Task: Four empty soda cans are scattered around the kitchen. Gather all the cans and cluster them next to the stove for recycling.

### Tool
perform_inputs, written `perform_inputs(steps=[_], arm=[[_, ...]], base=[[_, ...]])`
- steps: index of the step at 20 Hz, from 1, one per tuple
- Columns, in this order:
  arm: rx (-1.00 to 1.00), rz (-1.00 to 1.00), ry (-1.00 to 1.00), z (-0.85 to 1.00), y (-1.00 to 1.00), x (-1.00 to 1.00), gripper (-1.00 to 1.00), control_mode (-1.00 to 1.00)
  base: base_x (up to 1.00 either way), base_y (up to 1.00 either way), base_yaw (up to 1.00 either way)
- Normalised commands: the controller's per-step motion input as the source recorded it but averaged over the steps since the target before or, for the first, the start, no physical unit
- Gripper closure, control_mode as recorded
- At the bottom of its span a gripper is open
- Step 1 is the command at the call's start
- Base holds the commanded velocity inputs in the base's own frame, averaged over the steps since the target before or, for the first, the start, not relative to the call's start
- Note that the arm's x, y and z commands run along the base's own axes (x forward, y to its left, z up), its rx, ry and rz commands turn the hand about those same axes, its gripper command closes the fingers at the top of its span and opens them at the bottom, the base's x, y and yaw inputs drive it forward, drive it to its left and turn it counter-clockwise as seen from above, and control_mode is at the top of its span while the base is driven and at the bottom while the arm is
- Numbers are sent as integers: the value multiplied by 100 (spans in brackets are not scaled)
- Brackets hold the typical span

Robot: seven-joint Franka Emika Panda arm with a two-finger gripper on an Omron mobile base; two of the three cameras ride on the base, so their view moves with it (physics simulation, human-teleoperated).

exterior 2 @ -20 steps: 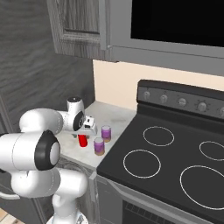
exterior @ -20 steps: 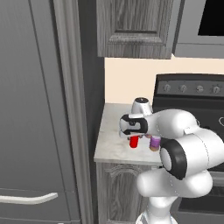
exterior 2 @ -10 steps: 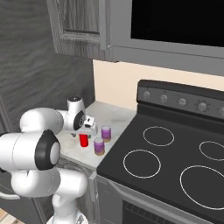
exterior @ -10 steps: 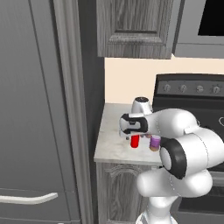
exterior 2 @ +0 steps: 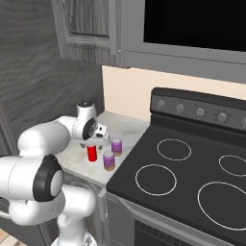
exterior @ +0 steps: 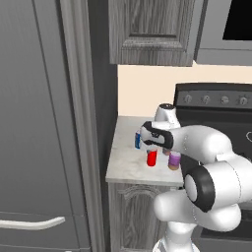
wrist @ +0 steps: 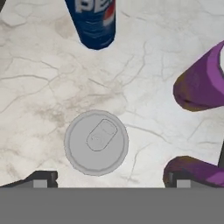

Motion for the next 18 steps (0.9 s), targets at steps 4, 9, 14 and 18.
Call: perform_inputs(steps=[4,9,14,18], arm=[[1,0,0,35,-6,-12,-100,-100],[0,0,0,41,0,-21,-100,-100],[0,0,-1,39,0,-41,-100,-100],[0,0,-6,31,0,-62,-100,-100]], base=[[0,0,0],[0,0,0],[0,0,0],[0,0,0]])
